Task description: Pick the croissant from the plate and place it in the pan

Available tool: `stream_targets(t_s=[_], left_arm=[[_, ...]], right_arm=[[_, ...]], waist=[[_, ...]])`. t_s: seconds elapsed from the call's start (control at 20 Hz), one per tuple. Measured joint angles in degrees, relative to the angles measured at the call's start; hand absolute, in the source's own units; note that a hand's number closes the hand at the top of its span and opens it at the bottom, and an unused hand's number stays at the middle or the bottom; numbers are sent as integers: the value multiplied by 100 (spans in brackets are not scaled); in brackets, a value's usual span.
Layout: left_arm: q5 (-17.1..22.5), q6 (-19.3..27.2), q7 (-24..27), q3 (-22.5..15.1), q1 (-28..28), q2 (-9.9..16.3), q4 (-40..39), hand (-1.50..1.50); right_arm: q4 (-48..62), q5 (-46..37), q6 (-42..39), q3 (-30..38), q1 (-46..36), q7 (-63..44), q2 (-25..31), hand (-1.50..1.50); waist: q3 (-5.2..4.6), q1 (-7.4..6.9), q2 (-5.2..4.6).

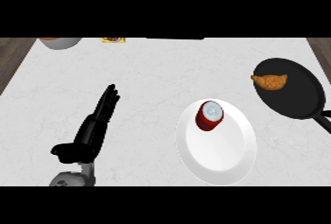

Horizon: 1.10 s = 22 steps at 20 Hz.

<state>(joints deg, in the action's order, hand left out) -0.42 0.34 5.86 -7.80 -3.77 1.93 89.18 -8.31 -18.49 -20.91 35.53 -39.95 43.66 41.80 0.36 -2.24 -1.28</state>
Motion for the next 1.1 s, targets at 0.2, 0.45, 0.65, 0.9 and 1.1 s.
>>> stream_targets(t_s=[0.2, 0.45, 0.65, 0.9, 1.1], left_arm=[[-59, 82, 141, -33, -9, -98, -135, 0], [-81, 91, 28, -110, 85, -118, 64, 0], [-57, 50, 50, -57, 82, -76, 7, 0], [-46, 48, 40, -12, 135, -41, 93, 0], [-60, 41, 53, -49, 182, -54, 95, 0]], right_arm=[[-85, 0, -204, -53, 268, 125, 67, -150], [-228, -41, -225, -160, 534, 259, 160, -150], [-298, -65, -206, -240, 775, 405, 204, -150], [-358, -103, -155, -357, 984, 546, 212, -150], [-377, -124, -49, -430, 987, 570, 222, -150]], waist=[[1, 15, 9], [2, 9, 30], [1, 32, 35], [0, 40, 44], [-1, 40, 50]])
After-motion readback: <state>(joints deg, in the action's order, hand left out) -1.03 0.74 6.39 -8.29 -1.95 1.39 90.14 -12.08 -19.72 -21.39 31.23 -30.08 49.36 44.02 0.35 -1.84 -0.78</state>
